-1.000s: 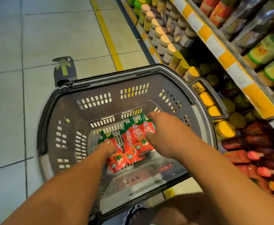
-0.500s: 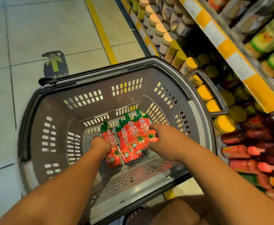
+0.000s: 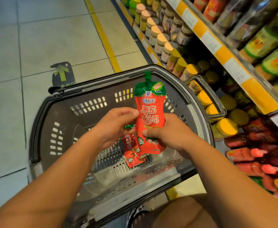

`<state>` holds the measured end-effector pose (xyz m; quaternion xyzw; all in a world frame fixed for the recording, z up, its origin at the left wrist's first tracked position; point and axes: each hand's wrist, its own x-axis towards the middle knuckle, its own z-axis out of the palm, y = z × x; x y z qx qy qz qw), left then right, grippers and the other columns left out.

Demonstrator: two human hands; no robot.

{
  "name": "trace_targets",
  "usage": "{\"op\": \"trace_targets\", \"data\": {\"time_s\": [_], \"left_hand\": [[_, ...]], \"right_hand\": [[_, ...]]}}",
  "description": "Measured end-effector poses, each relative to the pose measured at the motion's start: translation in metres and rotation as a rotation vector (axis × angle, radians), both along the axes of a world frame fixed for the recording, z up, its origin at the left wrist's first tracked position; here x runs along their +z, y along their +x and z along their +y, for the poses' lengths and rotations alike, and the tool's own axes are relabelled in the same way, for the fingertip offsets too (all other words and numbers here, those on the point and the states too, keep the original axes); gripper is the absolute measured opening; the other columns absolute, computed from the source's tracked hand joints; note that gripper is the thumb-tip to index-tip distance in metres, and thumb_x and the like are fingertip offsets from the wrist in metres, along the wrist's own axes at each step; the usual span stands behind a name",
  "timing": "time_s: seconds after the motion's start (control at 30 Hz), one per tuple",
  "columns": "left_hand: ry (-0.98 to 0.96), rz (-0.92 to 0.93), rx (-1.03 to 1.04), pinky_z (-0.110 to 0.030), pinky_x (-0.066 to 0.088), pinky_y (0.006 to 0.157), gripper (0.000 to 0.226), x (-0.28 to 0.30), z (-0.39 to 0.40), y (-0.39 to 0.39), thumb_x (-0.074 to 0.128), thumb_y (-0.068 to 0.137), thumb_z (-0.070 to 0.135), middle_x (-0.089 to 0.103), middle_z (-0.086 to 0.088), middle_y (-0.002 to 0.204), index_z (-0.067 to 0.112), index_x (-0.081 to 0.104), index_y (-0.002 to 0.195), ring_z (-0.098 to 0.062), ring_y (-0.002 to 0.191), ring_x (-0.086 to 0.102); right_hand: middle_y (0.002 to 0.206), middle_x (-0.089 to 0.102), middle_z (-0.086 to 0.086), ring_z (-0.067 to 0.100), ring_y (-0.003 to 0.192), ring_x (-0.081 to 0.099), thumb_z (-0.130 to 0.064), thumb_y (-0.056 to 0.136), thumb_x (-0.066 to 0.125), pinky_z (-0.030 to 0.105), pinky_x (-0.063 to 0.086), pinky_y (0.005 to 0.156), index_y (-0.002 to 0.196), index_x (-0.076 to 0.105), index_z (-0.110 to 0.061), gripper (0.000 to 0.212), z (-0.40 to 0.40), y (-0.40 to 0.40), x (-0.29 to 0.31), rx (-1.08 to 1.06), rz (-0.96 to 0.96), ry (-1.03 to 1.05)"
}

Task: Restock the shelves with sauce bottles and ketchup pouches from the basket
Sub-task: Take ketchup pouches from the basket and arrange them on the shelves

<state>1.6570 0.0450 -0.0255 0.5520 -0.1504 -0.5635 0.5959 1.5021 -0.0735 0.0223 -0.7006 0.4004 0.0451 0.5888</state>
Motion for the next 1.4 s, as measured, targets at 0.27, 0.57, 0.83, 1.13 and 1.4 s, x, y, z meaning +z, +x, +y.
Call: {"op": "trace_targets", "data": {"time_s": [0.27,0.57,0.83,1.13,1.4], "left_hand": [[0.761,-0.044,-0.02,-0.029,0.045,0.049,0.007,-0.162,-0.01,-0.018,0.066,0.093,0.013,0.052,-0.004,0.063,0.008,0.061,0.091,-0.018,0.052,0.049],[0.884,-0.271,-0.013,-0.045,0.064,0.079,0.03,-0.217,-0.05,-0.048,0.084,0.081,0.023,0.072,-0.018,0.088,0.002,0.067,0.092,-0.032,0.084,0.074],[0.831,-0.178,-0.037,-0.033,0.053,0.043,0.029,-0.187,-0.049,-0.05,0.078,0.084,-0.005,0.06,-0.021,0.077,-0.002,0.052,0.098,-0.029,0.058,0.061],[0.613,0.08,-0.022,-0.026,0.055,0.046,0.013,-0.107,-0.004,-0.031,0.067,0.096,0.005,0.075,-0.01,0.086,0.004,0.068,0.109,-0.014,0.059,0.07],[0.199,0.107,0.059,-0.042,0.064,0.068,0.024,0.019,0.008,-0.035,0.06,0.095,-0.001,0.073,-0.023,0.109,-0.005,0.065,0.118,-0.028,0.086,0.071]], "right_hand": [[0.094,0.079,-0.001,0.022,0.089,0.076,-0.016,0.077,0.089,0.045,0.061,0.087,0.097,0.073,-0.022,0.026,-0.024,-0.021,-0.01,-0.064,0.154,-0.128],[0.093,0.075,-0.004,0.008,0.078,0.071,-0.017,0.08,0.087,0.02,0.051,0.061,0.094,0.069,-0.026,0.024,-0.043,-0.034,-0.007,-0.064,0.135,-0.118],[0.09,0.076,-0.002,0.01,0.073,0.071,-0.018,0.076,0.089,0.021,0.048,0.056,0.099,0.074,-0.019,0.027,-0.045,-0.024,0.006,-0.062,0.114,-0.171],[0.09,0.079,0.003,0.024,0.081,0.076,-0.016,0.077,0.088,0.046,0.062,0.085,0.096,0.076,-0.017,0.023,-0.037,-0.036,0.038,-0.155,0.021,-0.138],[0.081,0.08,0.0,0.02,0.072,0.078,-0.014,0.084,0.082,0.036,0.064,0.071,0.095,0.076,-0.017,0.013,-0.021,-0.077,0.081,-0.423,-0.217,-0.101]]}}
